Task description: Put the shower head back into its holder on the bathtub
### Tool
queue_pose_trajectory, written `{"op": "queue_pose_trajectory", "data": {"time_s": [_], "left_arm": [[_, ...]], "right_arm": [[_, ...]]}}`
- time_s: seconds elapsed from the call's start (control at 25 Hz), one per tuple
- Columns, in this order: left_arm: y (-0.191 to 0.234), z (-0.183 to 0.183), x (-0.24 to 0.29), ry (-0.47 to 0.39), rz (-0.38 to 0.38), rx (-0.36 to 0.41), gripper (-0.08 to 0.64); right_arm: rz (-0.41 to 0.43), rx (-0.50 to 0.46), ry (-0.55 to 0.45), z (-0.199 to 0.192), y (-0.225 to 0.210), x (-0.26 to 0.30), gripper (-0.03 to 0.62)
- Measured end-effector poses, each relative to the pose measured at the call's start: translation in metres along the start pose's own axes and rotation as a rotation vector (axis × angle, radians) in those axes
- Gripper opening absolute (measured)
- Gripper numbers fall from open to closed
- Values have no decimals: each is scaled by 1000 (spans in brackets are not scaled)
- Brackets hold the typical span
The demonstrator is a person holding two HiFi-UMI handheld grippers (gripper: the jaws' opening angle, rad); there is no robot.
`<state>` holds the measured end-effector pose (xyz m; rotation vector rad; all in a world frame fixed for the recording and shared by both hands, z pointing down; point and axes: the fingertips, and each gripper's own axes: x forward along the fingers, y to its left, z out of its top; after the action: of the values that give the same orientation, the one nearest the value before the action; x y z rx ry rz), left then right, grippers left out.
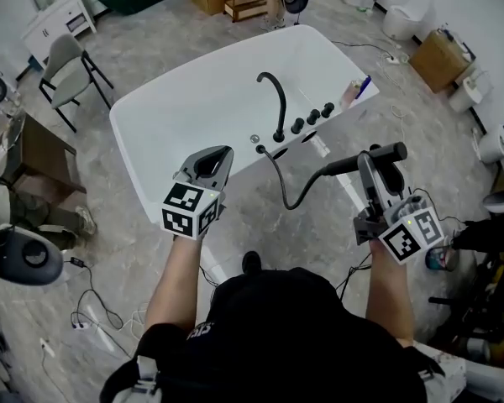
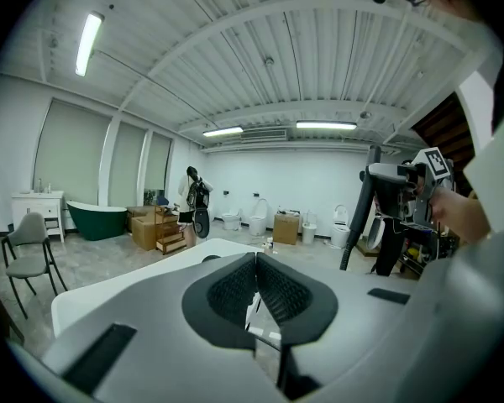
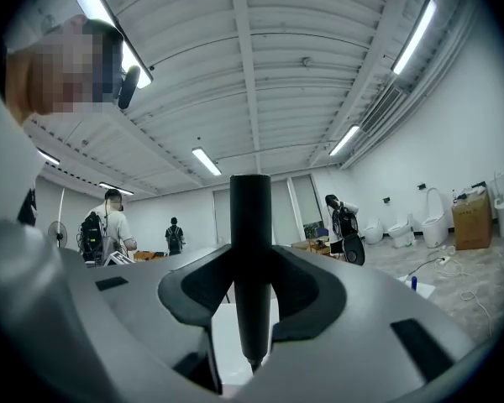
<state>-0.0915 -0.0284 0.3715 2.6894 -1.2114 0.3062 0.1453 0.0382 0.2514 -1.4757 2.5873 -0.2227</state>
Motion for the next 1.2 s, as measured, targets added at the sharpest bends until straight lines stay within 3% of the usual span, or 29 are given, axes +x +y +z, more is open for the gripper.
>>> {"op": "queue_pose_trajectory", "data": {"time_s": [0.36, 0.6, 0.84, 1.2], "left_arm": [[-13, 2, 19, 26, -86, 29, 17], [5, -10, 34, 70, -64, 11, 17], [34, -10, 83, 100, -34, 1, 17], [48, 0, 188, 171, -53, 20, 17]], "right_arm": [[54, -18, -25, 16, 3, 38, 150], [84, 19, -9, 3, -11, 67, 150], [74, 57, 5, -10, -63, 103, 150], [104, 120, 32, -15, -154, 163, 150]]}}
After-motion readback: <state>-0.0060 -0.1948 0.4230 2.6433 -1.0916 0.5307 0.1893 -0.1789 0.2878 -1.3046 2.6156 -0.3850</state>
